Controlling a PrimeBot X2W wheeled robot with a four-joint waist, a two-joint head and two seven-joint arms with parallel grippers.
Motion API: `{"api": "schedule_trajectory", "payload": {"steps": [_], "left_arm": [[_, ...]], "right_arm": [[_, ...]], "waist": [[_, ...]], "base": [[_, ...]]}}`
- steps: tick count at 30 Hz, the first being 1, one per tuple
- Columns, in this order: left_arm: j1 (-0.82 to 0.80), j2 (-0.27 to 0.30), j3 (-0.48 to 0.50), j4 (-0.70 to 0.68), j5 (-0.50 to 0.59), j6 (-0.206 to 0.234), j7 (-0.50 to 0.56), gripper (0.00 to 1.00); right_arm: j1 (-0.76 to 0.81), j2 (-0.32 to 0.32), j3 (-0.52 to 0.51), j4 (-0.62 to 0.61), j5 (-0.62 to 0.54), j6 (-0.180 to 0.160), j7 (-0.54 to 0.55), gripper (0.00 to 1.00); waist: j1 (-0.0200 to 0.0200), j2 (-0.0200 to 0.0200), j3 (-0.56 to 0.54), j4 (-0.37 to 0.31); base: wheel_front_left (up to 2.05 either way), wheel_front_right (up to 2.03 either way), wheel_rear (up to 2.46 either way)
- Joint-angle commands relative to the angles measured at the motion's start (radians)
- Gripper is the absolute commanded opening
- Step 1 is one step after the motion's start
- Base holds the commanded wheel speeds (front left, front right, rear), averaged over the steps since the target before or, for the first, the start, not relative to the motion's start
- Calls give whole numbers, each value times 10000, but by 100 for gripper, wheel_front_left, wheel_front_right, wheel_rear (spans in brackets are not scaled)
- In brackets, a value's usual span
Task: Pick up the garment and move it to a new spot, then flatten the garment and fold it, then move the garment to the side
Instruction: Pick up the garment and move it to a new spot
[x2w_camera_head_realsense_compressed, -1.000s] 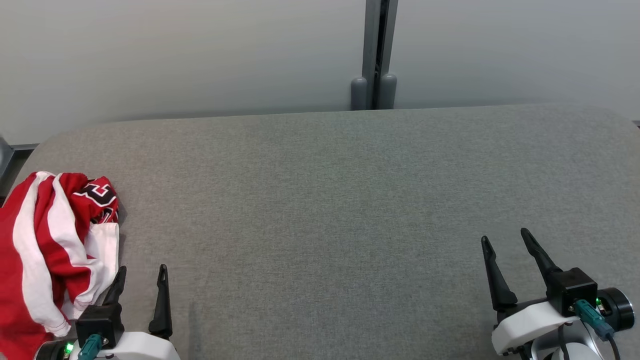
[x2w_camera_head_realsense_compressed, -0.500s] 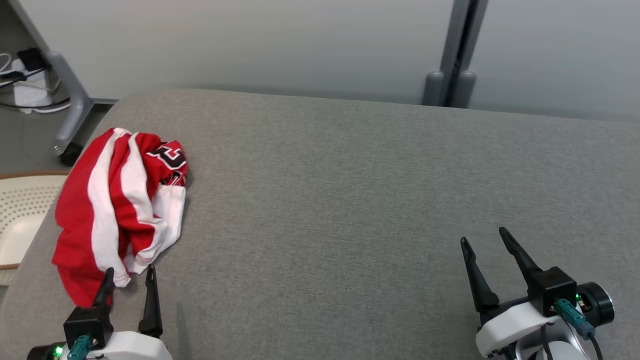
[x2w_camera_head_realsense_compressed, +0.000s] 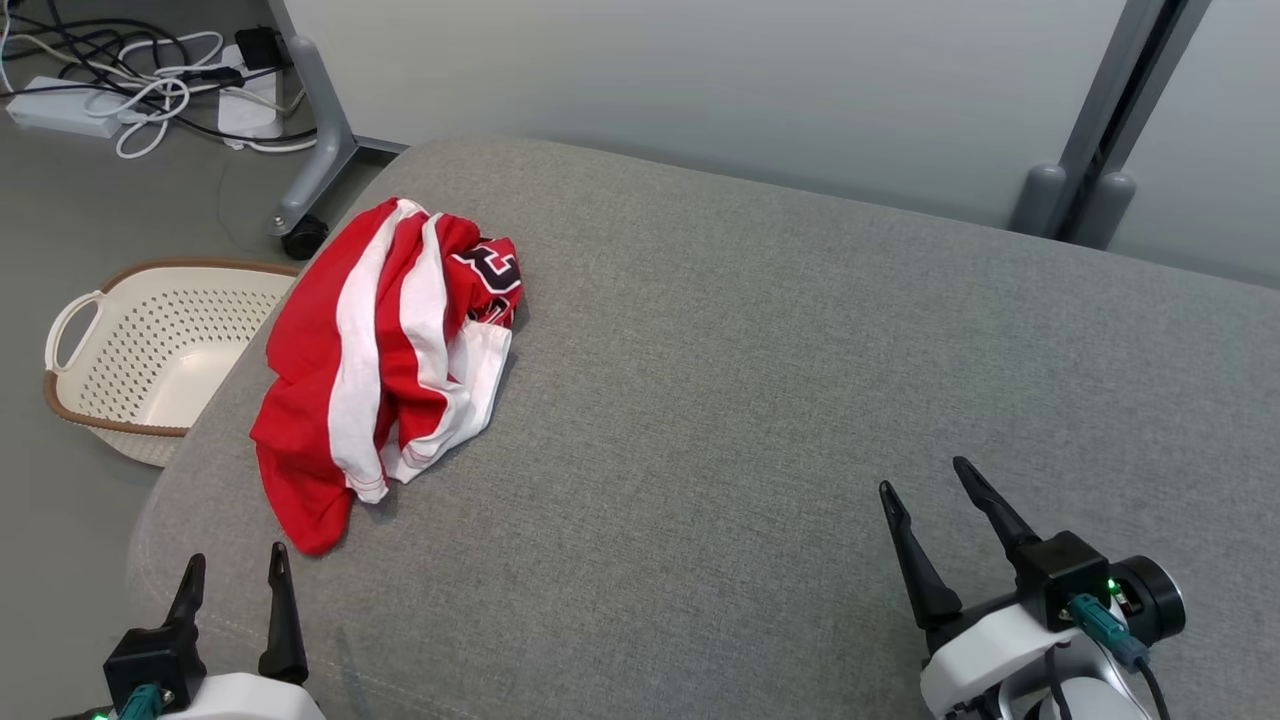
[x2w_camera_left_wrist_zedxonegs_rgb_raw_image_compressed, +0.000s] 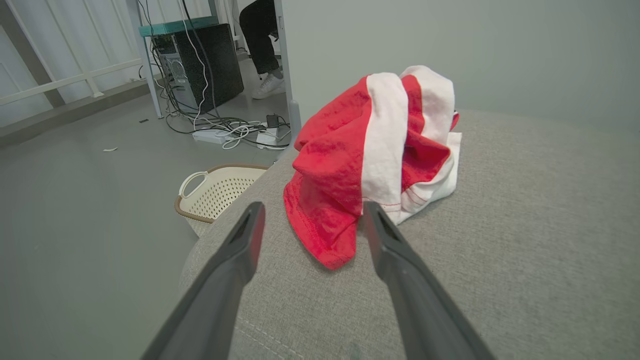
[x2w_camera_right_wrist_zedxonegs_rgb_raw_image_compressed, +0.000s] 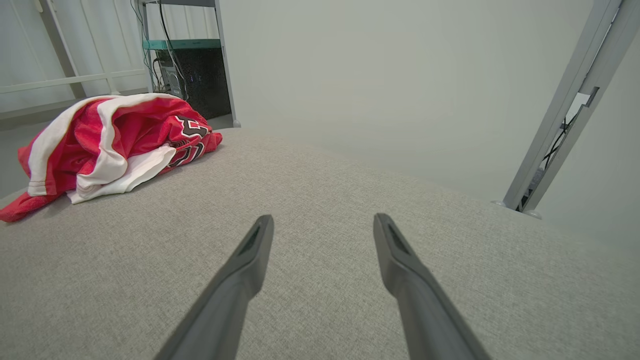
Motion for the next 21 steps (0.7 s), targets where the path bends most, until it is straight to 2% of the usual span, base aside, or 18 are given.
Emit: {"api": "schedule_trajectory", "payload": {"steps": [1, 6, 13, 21], "left_arm": [[-22, 31, 33, -32, -65, -16, -21, 100], [-476, 30, 23, 92, -482, -385, -21, 100], [-1542, 94, 247, 503, -385, -666, -21, 100], [-3418, 765, 208, 2098, -387, -926, -14, 100]], "right_arm": [[-78, -72, -4, 13, 65, 2, -52, 100], [-252, -202, 79, -18, 82, 2, -53, 100], [-454, -491, 62, -59, 4, 2, -53, 100], [-752, -727, 47, -32, 67, 2, -53, 100]], "waist": [[0, 0, 59, 38], [0, 0, 382, -26], [0, 0, 996, -388], [0, 0, 1650, -894]], "base": [[0, 0, 0], [0, 0, 0], [0, 0, 0], [0, 0, 0]]}}
